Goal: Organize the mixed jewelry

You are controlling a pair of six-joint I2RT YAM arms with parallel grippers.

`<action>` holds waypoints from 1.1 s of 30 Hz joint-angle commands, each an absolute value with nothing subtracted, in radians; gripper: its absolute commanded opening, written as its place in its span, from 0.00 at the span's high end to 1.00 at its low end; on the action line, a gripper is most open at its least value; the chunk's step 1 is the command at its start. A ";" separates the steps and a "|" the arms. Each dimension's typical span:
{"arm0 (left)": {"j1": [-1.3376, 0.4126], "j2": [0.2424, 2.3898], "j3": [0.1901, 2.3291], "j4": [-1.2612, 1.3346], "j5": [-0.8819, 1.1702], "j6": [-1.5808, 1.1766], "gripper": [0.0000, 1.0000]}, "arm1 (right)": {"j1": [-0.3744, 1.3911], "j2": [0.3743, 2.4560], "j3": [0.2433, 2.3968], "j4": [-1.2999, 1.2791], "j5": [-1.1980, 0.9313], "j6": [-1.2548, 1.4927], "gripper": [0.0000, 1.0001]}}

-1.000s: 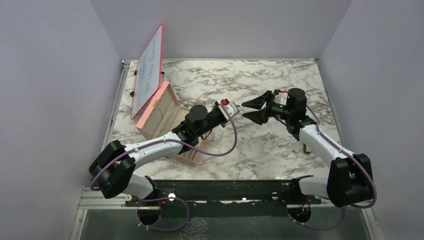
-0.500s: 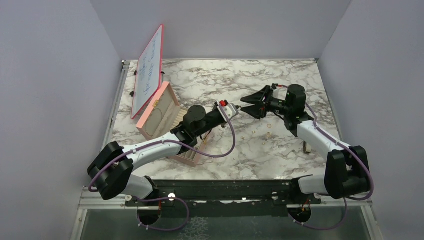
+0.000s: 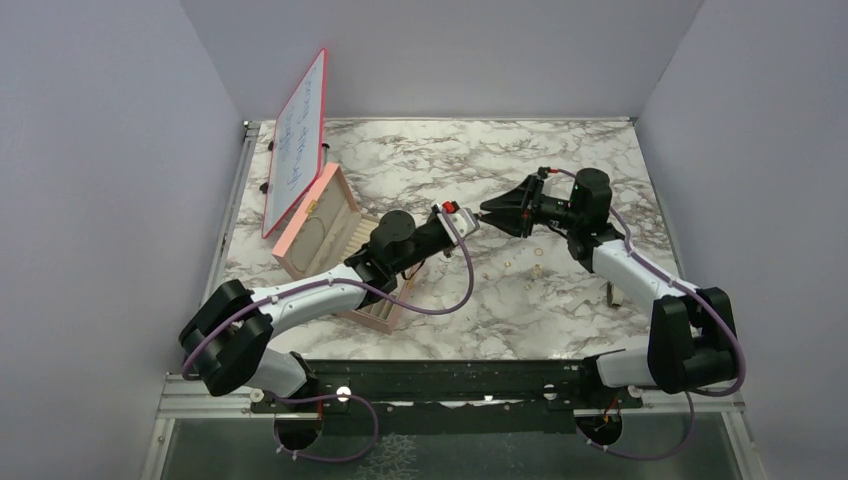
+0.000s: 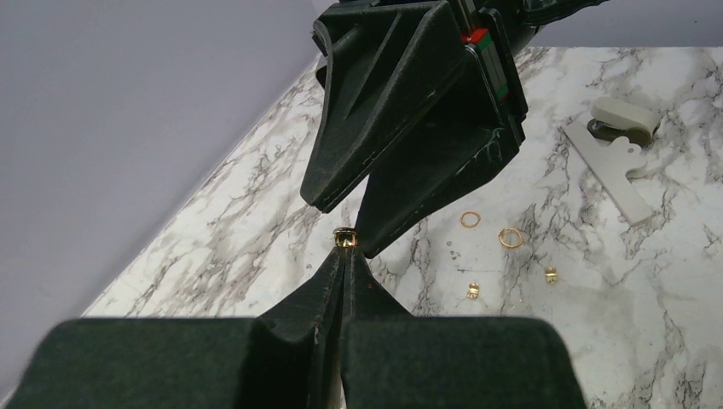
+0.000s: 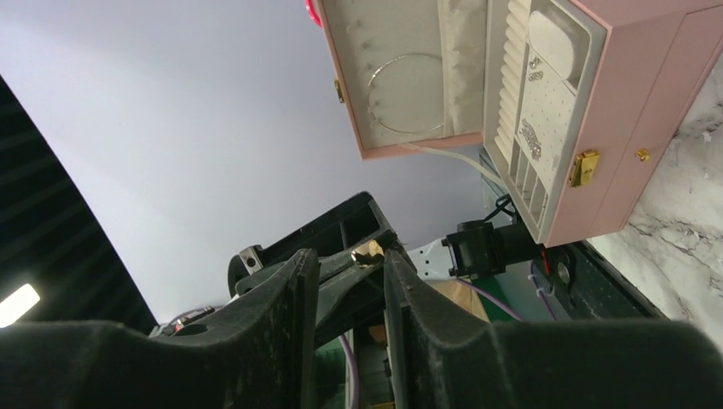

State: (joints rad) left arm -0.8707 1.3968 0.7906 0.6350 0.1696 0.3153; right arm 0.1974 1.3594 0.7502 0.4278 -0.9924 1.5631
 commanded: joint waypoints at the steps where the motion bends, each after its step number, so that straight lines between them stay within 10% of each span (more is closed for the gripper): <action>1: -0.873 1.413 0.820 0.669 0.194 0.305 1.00 | 0.203 1.374 0.766 0.453 -1.052 1.558 0.64; 26: -0.891 1.379 0.798 0.666 0.246 0.662 1.00 | 0.206 1.382 0.848 0.245 -1.003 1.469 0.38; 33: -0.899 1.388 0.802 0.667 0.227 0.799 1.00 | 0.206 1.377 0.864 0.218 -0.995 1.478 0.45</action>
